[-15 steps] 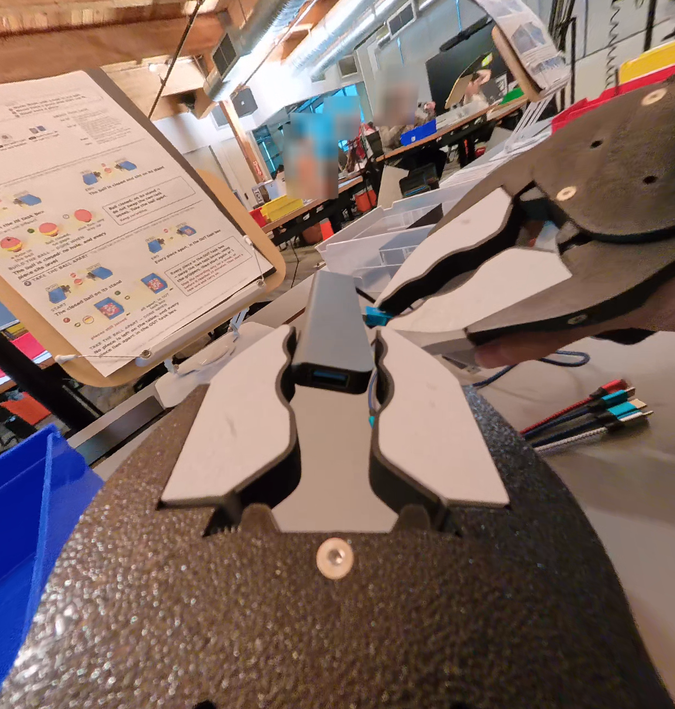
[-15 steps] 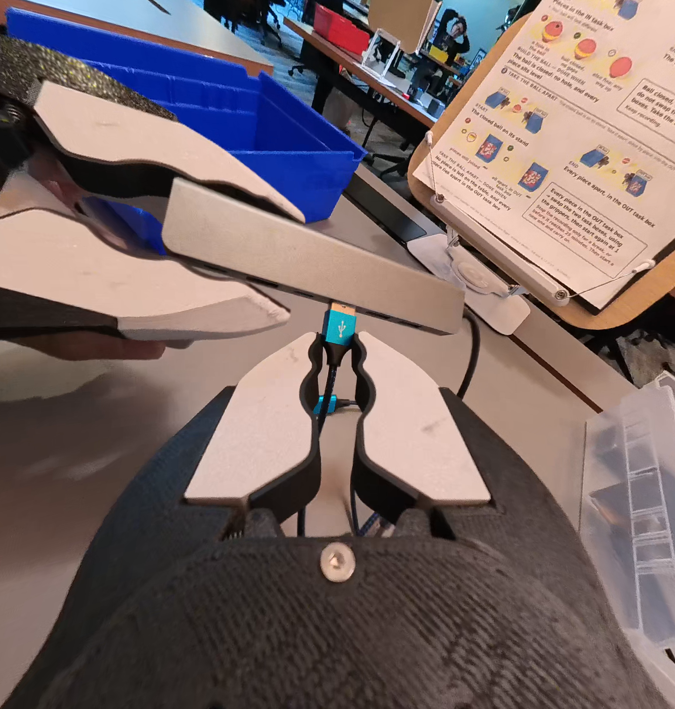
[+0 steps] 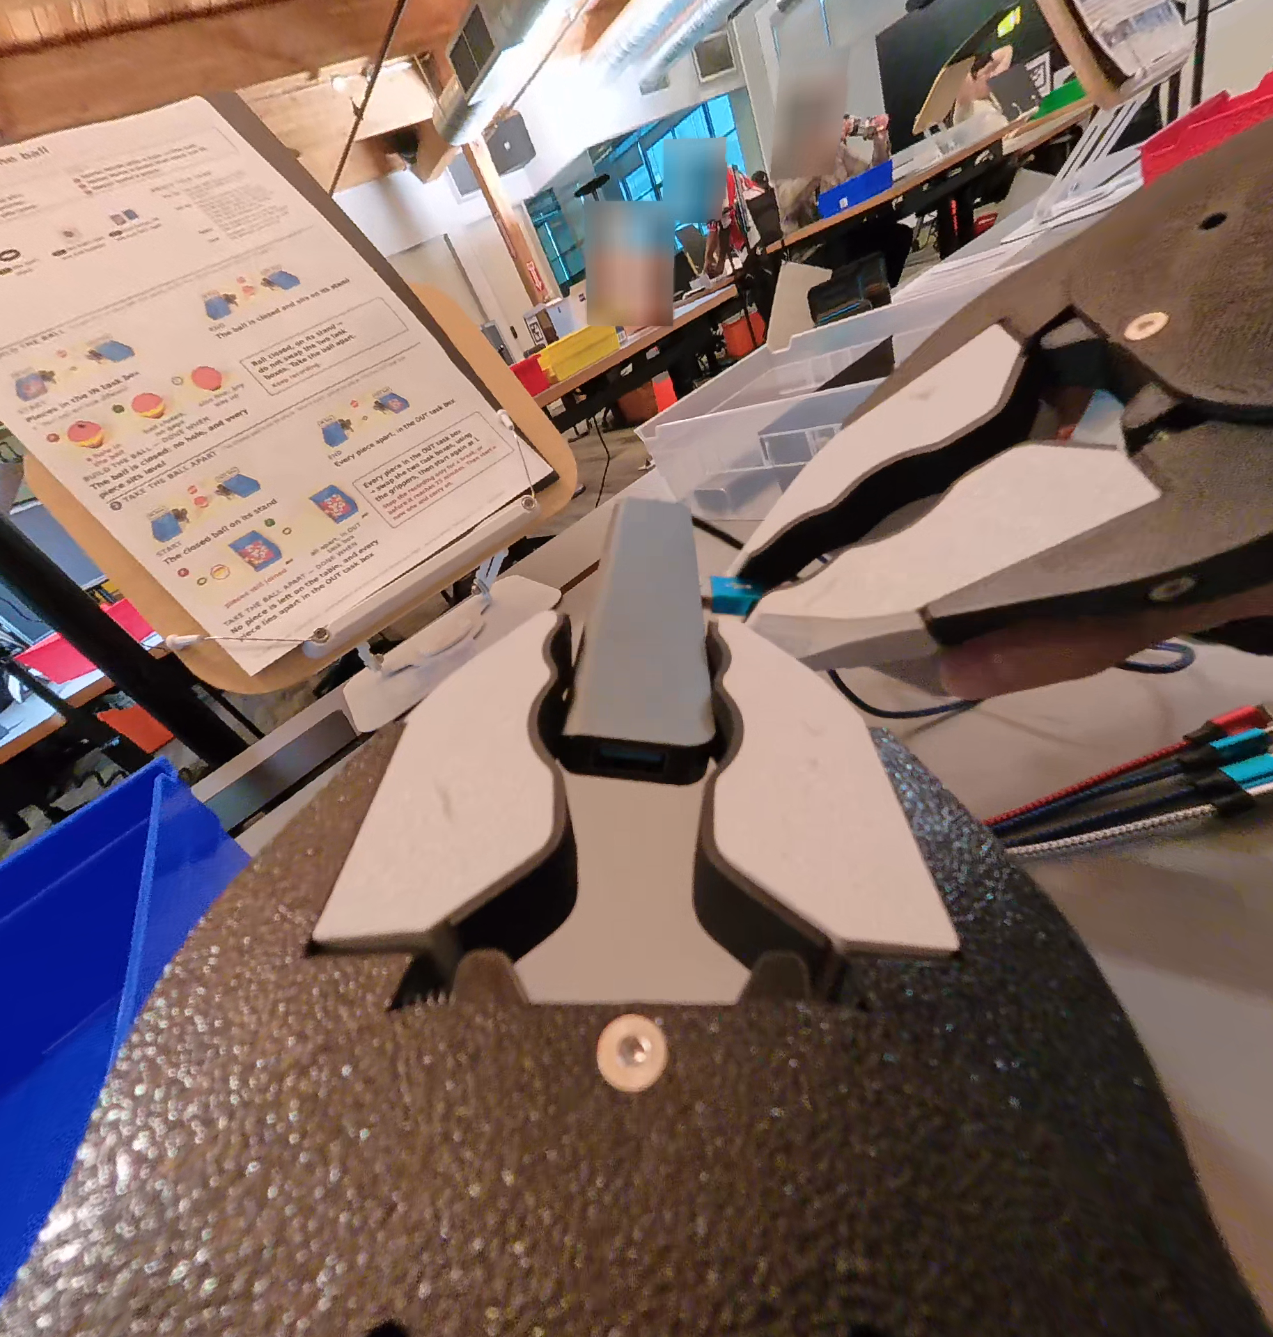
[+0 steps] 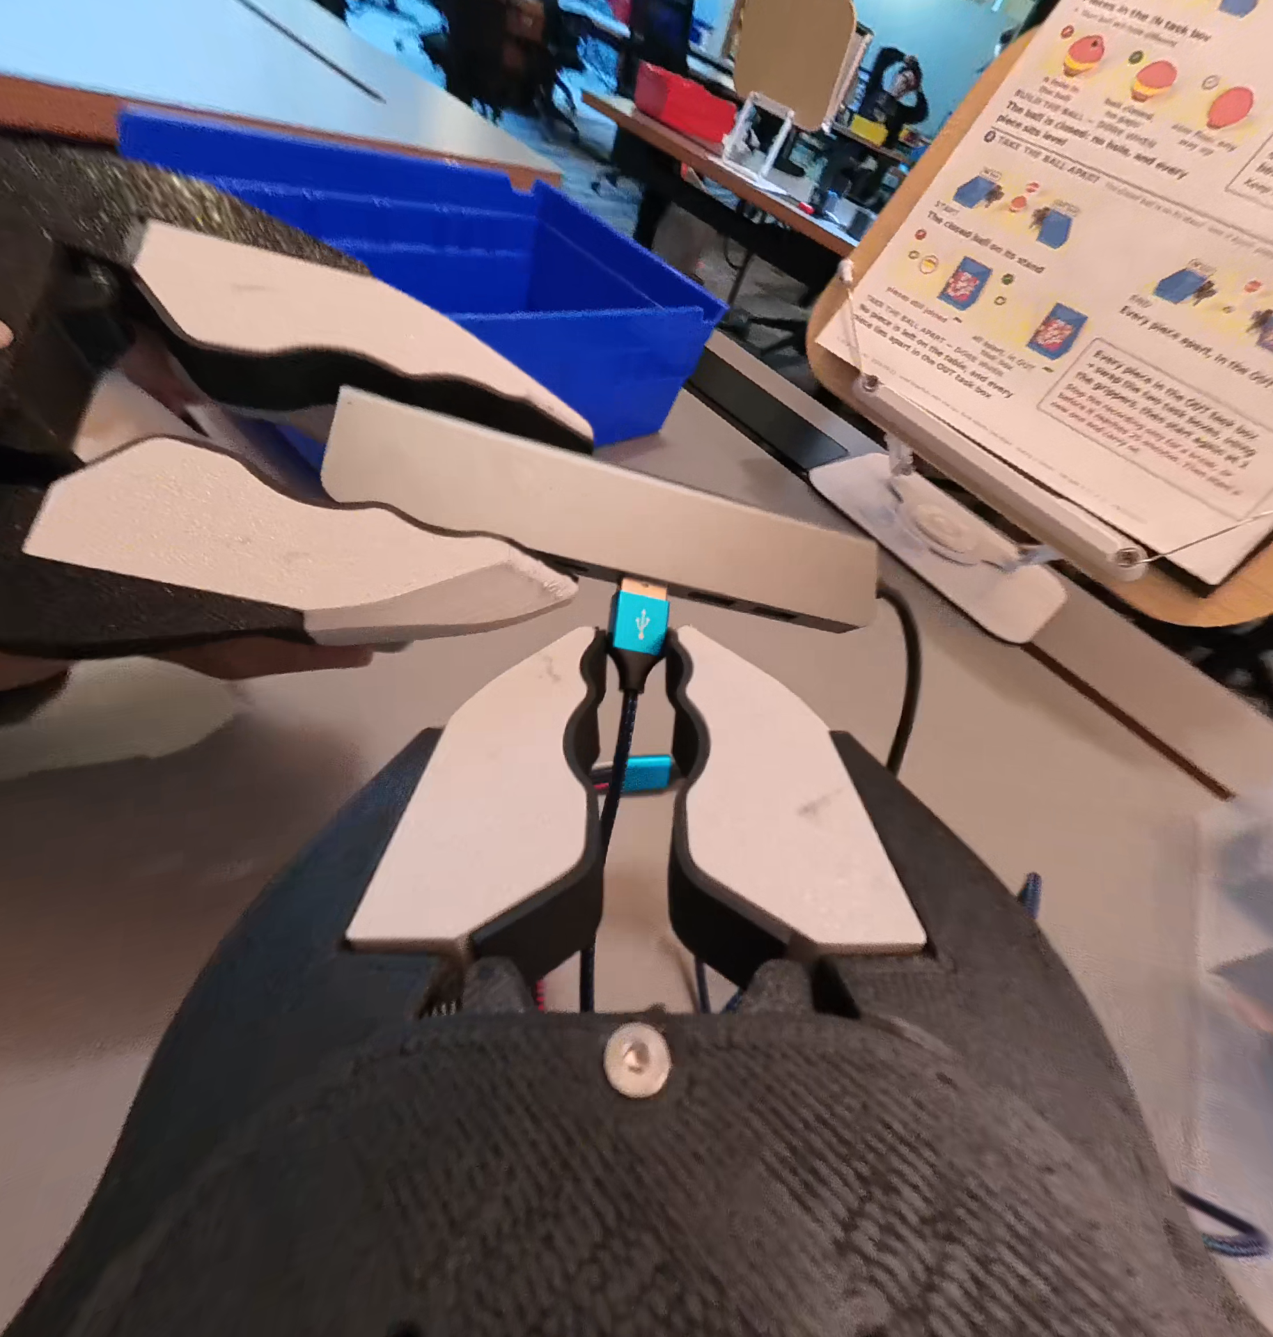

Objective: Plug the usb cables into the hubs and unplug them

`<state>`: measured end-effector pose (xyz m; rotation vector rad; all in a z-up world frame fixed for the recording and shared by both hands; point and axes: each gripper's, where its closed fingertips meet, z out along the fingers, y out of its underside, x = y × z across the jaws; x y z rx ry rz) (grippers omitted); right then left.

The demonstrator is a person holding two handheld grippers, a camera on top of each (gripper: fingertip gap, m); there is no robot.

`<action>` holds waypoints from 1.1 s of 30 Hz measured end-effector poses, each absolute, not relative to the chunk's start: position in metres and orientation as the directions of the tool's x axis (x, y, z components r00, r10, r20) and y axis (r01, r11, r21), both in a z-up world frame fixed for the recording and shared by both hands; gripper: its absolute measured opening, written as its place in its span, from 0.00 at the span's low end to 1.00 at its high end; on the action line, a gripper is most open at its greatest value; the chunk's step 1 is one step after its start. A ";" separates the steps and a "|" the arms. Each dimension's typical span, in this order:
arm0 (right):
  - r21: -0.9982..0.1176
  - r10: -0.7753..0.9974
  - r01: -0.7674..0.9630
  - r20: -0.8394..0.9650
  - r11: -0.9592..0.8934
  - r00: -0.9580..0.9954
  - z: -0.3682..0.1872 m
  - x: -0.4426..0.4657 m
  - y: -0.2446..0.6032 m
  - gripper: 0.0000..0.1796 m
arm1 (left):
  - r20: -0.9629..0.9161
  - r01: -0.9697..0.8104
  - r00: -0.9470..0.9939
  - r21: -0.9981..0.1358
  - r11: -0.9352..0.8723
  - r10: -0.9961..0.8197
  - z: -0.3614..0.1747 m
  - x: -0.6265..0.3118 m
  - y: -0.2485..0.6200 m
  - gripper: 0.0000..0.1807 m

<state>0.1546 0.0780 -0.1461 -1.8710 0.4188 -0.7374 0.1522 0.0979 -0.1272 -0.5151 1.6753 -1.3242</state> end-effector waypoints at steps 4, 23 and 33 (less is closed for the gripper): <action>-0.951 -0.594 0.031 0.216 -0.306 0.775 -0.140 0.153 0.080 0.14 | -0.408 0.221 -0.490 -0.913 0.343 -0.770 -0.127 0.153 0.100 0.19; -0.838 -0.495 0.226 0.487 -0.496 0.719 -0.134 0.155 0.069 0.08 | -0.181 0.025 -0.721 -0.972 0.235 -0.668 -0.141 0.142 0.083 0.24; -0.780 -0.481 0.152 0.513 -0.607 0.711 -0.140 0.161 0.056 0.08 | 0.607 -0.586 -0.626 -0.780 -0.219 -0.490 -0.141 0.134 0.083 0.14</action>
